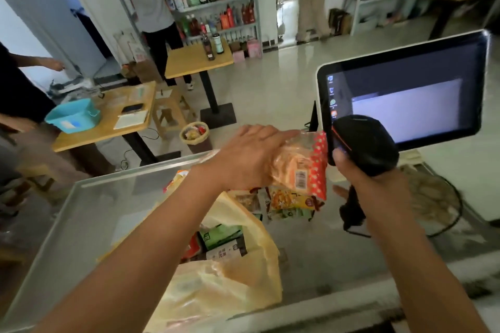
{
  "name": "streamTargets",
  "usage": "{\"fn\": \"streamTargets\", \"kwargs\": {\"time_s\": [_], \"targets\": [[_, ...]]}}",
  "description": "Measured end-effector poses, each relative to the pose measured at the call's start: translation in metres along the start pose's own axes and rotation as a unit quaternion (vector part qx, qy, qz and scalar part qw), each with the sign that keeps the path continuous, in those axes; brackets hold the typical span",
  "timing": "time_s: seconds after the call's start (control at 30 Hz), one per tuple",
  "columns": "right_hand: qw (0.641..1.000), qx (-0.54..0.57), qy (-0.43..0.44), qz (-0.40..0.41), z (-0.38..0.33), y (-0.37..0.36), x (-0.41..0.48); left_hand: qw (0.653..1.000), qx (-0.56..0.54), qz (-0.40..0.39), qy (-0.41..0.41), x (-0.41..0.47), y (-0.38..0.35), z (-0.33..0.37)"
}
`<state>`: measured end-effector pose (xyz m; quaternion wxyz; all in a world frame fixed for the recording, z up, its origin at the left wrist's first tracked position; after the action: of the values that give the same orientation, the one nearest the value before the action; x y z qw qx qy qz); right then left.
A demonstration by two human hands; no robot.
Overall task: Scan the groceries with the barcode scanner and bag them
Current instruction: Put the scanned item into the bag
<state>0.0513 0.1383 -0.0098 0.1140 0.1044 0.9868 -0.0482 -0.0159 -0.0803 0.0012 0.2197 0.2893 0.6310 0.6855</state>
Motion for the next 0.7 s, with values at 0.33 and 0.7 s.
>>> {"fn": "streamTargets", "kwargs": {"time_s": [0.33, 0.7], "targets": [[0.988, 0.110, 0.047, 0.098, 0.002, -0.006, -0.043, 0.818, -0.383, 0.376, 0.206, -0.042, 0.008, 0.075], [0.993, -0.070, 0.080, 0.046, 0.011, -0.035, -0.072, 0.400, -0.793, 0.328, 0.320, -0.062, 0.010, 0.064]]}}
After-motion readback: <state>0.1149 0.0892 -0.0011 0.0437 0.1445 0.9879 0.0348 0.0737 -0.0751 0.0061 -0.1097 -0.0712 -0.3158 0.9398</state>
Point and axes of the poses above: each hand's wrist, its own x-axis towards the middle knuckle, its own y-axis out of the back of the hand, z = x × y, the point moved 1 cm from there along x, towards the middle knuckle, and after that the axes turned 8 degrees about -y, right-handed, at the moved point
